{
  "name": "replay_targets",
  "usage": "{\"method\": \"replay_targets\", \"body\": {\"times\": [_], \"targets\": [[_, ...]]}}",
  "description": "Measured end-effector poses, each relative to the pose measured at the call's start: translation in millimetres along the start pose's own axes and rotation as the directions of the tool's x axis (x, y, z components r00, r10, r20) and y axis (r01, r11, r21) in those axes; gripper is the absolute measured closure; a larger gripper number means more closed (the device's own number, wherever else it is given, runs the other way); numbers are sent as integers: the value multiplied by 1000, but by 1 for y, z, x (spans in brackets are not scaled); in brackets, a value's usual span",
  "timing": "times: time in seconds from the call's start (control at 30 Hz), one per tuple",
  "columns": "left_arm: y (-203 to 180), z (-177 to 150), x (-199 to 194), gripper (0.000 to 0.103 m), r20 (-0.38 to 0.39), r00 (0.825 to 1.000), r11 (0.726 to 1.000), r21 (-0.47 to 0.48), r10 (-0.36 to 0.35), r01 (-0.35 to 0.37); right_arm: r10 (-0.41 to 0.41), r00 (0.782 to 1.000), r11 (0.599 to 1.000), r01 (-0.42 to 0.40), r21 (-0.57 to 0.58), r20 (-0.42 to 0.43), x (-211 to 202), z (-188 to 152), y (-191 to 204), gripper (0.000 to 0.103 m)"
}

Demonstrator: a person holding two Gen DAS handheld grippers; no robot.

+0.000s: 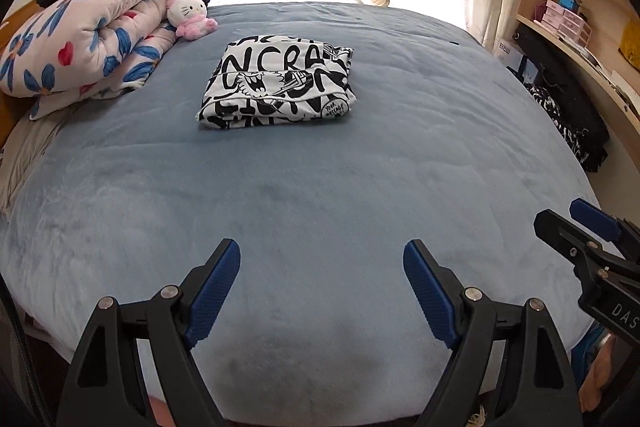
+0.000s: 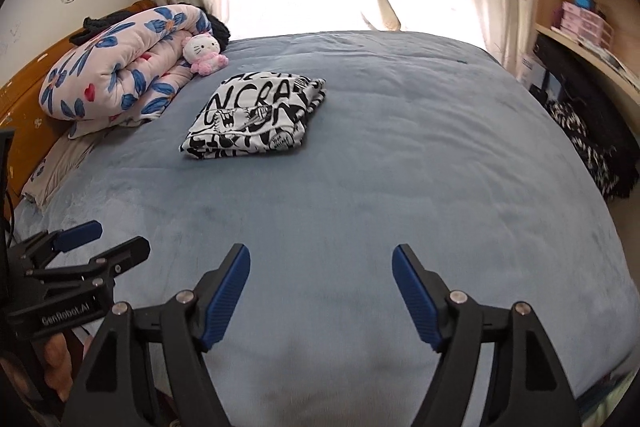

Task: Fold large clothes

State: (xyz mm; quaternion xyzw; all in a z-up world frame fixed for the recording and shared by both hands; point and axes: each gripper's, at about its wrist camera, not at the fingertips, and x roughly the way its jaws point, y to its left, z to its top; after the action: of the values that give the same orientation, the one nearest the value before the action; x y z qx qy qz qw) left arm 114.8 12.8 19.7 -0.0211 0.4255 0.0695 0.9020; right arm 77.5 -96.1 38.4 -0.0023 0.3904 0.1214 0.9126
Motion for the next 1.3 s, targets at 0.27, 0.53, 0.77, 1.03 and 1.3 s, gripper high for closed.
{"method": "replay_targets", "body": {"times": [0.27, 0.53, 0.77, 1.03, 1.3], "targets": [[-22, -31, -5, 19, 7, 1000, 1000, -25, -3, 3, -34, 999, 998, 32, 50, 43, -13, -31, -6, 29], [-34, -50, 3, 18, -10, 1000, 1000, -9, 16, -16, -54, 998, 998, 53, 42, 31, -6, -49, -10, 28], [-37, -55, 5, 18, -10, 999, 1000, -5, 30, -30, -52, 998, 998, 52, 29, 21, 0, -59, -10, 28], [-40, -57, 5, 18, 5, 999, 999, -13, 44, -44, -42, 999, 999, 41, 14, 17, 1, -63, -5, 28], [-35, -58, 8, 18, -12, 999, 999, -31, 38, -38, -41, 999, 999, 41, 14, 17, 2, -65, -4, 28]]}}
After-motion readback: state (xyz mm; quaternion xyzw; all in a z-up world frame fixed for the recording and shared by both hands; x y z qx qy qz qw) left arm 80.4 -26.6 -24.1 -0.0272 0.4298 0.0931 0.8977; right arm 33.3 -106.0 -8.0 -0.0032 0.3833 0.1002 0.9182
